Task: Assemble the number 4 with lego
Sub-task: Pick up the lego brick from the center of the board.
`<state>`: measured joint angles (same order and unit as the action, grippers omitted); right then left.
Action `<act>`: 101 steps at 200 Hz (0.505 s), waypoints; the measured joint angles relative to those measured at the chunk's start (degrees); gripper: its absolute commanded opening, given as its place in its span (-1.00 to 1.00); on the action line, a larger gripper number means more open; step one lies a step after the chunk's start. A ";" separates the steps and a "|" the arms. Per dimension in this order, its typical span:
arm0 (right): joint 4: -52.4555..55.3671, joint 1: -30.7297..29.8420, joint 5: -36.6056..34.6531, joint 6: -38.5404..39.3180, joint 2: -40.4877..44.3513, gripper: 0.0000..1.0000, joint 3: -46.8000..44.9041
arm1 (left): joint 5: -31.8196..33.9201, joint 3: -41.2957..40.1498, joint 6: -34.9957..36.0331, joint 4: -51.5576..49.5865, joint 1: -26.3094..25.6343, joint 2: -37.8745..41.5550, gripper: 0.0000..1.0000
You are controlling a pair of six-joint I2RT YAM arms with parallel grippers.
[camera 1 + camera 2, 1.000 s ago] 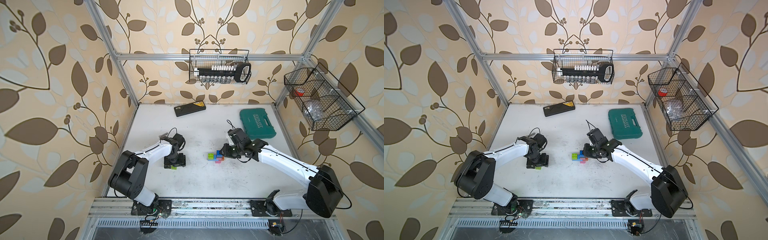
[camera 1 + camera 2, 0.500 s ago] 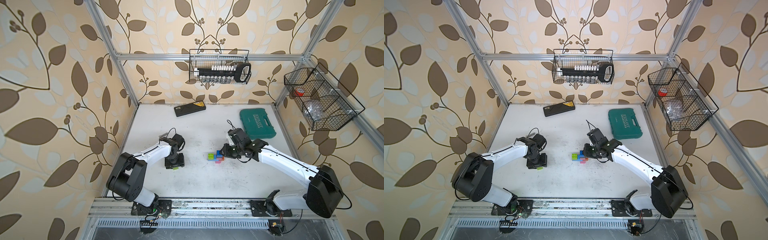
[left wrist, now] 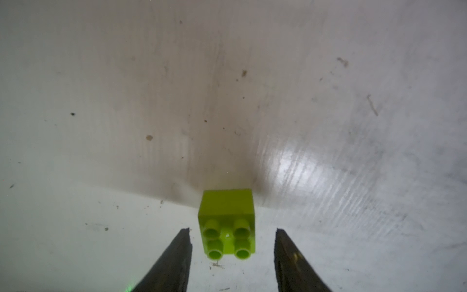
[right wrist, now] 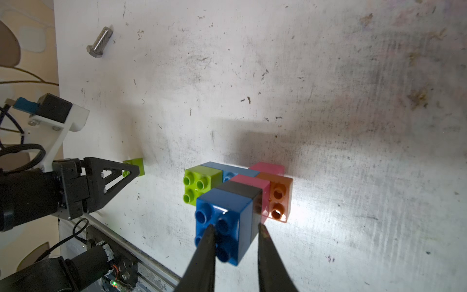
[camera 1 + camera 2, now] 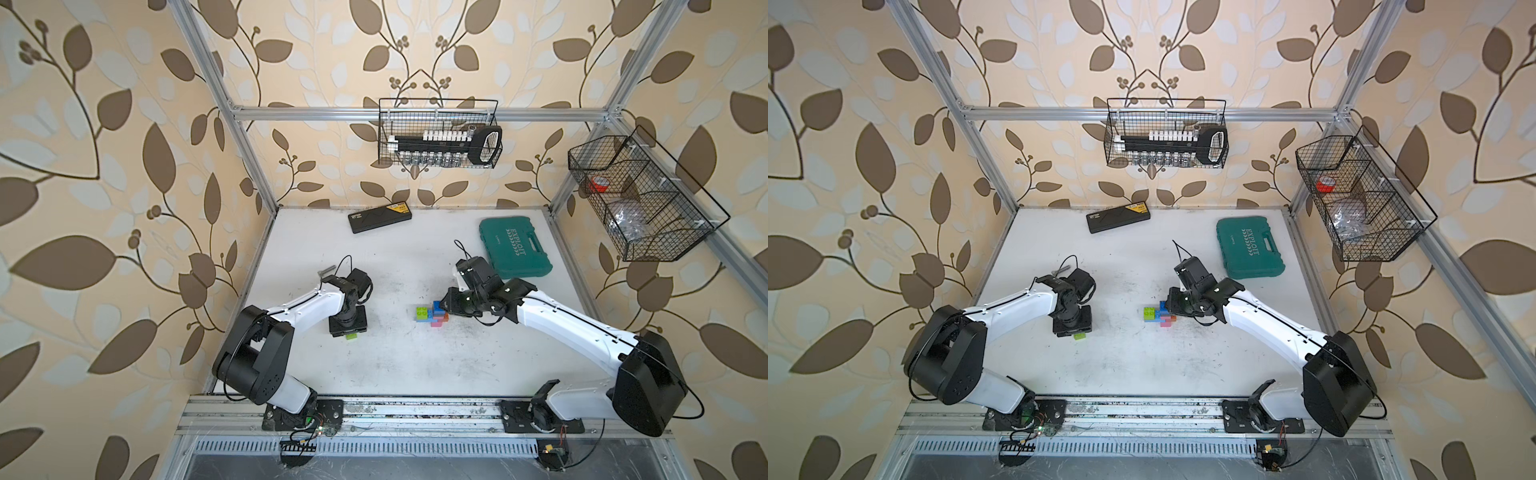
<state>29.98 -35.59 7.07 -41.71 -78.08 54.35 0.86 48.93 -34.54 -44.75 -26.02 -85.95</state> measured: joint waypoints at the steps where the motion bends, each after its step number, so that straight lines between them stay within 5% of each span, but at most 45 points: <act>1: 0.00 0.00 0.00 0.00 0.00 -0.52 0.00 | 0.04 0.00 -0.02 0.00 -0.04 -0.02 0.05; 101: -0.04 0.00 0.00 0.00 0.02 -0.52 -0.04 | 2.82 -0.15 -2.95 0.83 -1.42 -0.02 -0.10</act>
<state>29.93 -35.59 7.07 -41.71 -78.06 54.30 3.68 48.77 -37.50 -43.92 -27.44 -85.97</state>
